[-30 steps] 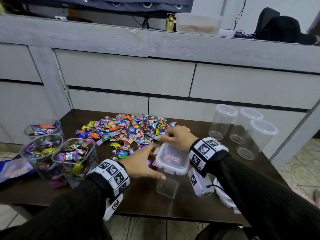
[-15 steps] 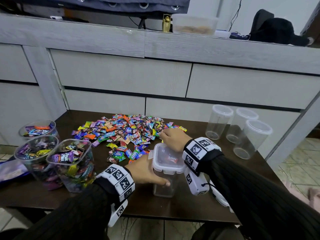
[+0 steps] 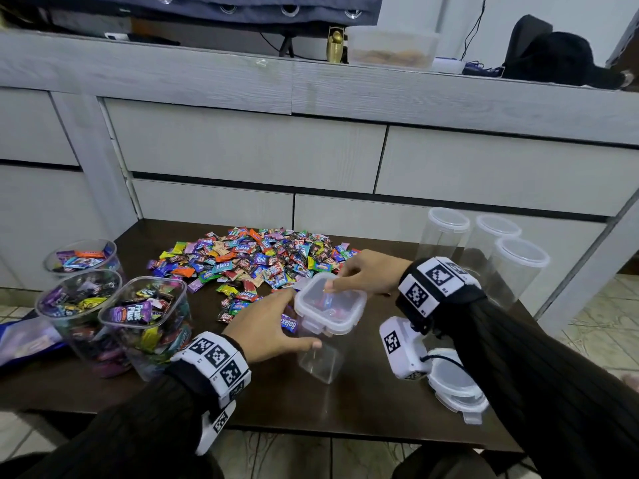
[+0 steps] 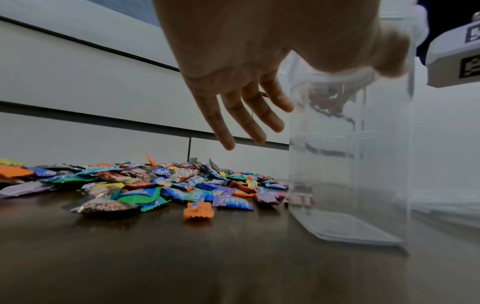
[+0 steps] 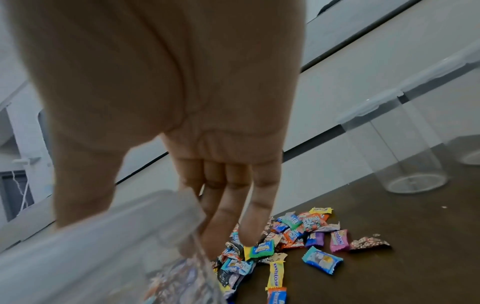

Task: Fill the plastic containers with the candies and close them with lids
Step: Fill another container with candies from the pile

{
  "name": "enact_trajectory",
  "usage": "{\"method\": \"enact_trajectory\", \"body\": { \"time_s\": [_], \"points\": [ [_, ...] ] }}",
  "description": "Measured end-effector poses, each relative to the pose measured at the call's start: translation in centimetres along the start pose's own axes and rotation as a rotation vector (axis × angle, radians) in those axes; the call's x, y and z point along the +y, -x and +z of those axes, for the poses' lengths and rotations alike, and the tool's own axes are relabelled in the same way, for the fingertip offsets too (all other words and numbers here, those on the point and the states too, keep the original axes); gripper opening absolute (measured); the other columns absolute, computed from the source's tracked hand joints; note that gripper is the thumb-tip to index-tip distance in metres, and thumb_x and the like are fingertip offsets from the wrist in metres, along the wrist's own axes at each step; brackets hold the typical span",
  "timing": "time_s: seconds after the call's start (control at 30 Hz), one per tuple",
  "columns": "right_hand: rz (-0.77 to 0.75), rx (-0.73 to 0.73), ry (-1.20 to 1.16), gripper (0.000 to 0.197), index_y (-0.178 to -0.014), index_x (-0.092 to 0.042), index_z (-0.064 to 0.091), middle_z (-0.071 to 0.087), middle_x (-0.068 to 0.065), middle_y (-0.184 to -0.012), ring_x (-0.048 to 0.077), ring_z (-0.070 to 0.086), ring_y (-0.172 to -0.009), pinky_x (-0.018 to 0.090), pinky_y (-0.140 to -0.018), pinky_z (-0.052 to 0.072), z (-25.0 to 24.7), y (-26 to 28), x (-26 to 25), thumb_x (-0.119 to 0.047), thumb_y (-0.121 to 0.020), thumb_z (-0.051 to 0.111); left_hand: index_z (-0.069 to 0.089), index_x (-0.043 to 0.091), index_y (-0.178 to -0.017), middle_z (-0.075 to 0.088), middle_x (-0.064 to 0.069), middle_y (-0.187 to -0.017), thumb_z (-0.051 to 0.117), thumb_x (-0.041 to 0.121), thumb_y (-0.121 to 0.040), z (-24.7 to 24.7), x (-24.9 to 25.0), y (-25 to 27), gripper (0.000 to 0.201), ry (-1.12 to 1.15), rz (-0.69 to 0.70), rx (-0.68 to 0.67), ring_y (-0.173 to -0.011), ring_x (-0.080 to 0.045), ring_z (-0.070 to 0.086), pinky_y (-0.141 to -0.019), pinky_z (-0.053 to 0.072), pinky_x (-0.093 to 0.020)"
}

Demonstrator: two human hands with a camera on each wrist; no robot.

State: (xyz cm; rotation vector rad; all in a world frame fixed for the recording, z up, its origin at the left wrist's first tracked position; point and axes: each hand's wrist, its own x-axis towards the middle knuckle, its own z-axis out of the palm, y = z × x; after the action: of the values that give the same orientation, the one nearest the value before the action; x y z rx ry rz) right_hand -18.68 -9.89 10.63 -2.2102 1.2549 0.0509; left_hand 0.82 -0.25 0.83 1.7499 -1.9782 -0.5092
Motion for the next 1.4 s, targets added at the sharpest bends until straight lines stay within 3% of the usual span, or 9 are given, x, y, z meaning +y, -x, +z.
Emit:
{"method": "enact_trajectory", "body": {
  "time_s": [0.2, 0.37, 0.5, 0.63, 0.73, 0.97, 1.17, 1.27, 1.4],
  "points": [
    [0.060, 0.001, 0.023, 0.054, -0.119, -0.005, 0.060, 0.057, 0.017, -0.122, 0.029, 0.055, -0.114, 0.033, -0.097, 0.039, 0.8, -0.8, -2.0, -0.048, -0.100, 0.034, 0.033, 0.030, -0.136, 0.047, 0.017, -0.129, 0.092, 0.031, -0.062, 0.4, 1.3, -1.5, 0.095, 0.358, 0.099, -0.120, -0.122, 0.001, 0.049, -0.106, 0.039, -0.021],
    [0.088, 0.091, 0.013, 0.034, -0.098, 0.002, 0.056, 0.052, 0.020, -0.098, 0.028, 0.051, -0.093, 0.030, -0.078, 0.037, 2.1, -1.5, -2.6, -0.018, -0.104, 0.029, 0.052, 0.030, -0.112, 0.067, 0.019, -0.102, 0.089, 0.004, -0.065, 1.5, 1.4, -1.6, 0.065, 0.493, 0.142, -0.171, -0.098, 0.013, 0.061, -0.082, 0.045, -0.006],
    [0.012, 0.154, 0.037, 0.040, -0.062, -0.009, 0.038, 0.045, 0.012, -0.072, 0.024, 0.045, -0.079, 0.032, -0.069, 0.033, 2.6, -2.1, -2.5, -0.017, -0.101, 0.029, 0.054, 0.033, -0.111, 0.068, 0.018, -0.103, 0.090, 0.009, -0.064, 1.4, 1.7, -1.5, 0.064, 0.519, 0.164, -0.165, -0.100, 0.007, 0.063, -0.084, 0.047, -0.009],
    [-0.054, 0.230, 0.011, 0.040, -0.072, -0.006, 0.041, 0.051, 0.020, -0.081, 0.027, 0.047, -0.080, 0.037, -0.072, 0.036, 2.6, -2.1, -2.2, -0.027, -0.104, 0.029, 0.053, 0.042, -0.118, 0.063, 0.026, -0.114, 0.089, 0.035, -0.067, 1.2, 2.1, -1.2, 0.063, 0.415, 0.157, -0.171, -0.110, 0.012, 0.056, -0.093, 0.042, -0.008],
    [-0.070, 0.277, 0.035, 0.047, -0.072, -0.007, 0.044, 0.053, 0.019, -0.082, 0.030, 0.049, -0.082, 0.038, -0.078, 0.040, 2.3, -2.0, -1.7, -0.039, -0.103, 0.030, 0.051, 0.042, -0.128, 0.060, 0.026, -0.119, 0.075, 0.070, -0.059, 1.8, 2.2, -1.0, 0.078, 0.257, 0.101, -0.102, -0.110, 0.007, 0.055, -0.100, 0.047, -0.026],
    [0.115, 0.333, 0.047, 0.055, -0.060, -0.013, 0.033, 0.040, 0.004, -0.061, 0.025, 0.044, -0.071, 0.030, -0.063, 0.030, 2.5, -1.2, 0.1, -0.053, -0.097, 0.037, 0.037, 0.050, -0.130, 0.056, 0.019, -0.125, 0.038, 0.104, -0.040, 3.1, 2.4, -0.9, 0.105, -0.062, -0.050, 0.166, -0.108, -0.009, 0.058, -0.075, 0.041, -0.024],
    [-0.150, 0.310, 0.030, 0.045, -0.075, -0.008, 0.057, 0.049, 0.003, -0.068, 0.019, 0.045, -0.066, 0.030, -0.059, 0.032, 2.4, -0.8, 0.5, -0.048, -0.095, 0.048, 0.027, 0.048, -0.140, 0.055, 0.024, -0.129, 0.046, 0.103, -0.037, 2.1, 1.3, -0.6, 0.118, -0.030, -0.037, 0.066, -0.111, -0.005, 0.057, -0.084, 0.045, -0.025],
    [-0.263, 0.247, 0.065, 0.040, -0.077, -0.011, 0.061, 0.046, -0.003, -0.062, 0.015, 0.043, -0.062, 0.026, -0.057, 0.030, 2.1, -1.1, 0.5, -0.043, -0.097, 0.048, 0.029, 0.044, -0.142, 0.045, 0.027, -0.132, 0.069, 0.089, -0.038, 2.0, 1.5, -0.7, 0.121, 0.232, 0.008, 0.036, -0.119, 0.000, 0.050, -0.100, 0.044, -0.028],
    [-0.394, 0.181, 0.077, 0.039, -0.062, -0.017, 0.049, 0.043, 0.000, -0.060, 0.012, 0.037, -0.055, 0.024, -0.053, 0.028, 2.3, -1.2, -0.4, -0.035, -0.097, 0.052, 0.054, 0.043, -0.123, 0.063, 0.012, -0.124, 0.084, 0.059, -0.053, 2.5, 1.3, -0.5, 0.078, 0.482, 0.082, -0.086, -0.119, -0.003, 0.056, -0.106, 0.044, -0.038]
  ]
}}
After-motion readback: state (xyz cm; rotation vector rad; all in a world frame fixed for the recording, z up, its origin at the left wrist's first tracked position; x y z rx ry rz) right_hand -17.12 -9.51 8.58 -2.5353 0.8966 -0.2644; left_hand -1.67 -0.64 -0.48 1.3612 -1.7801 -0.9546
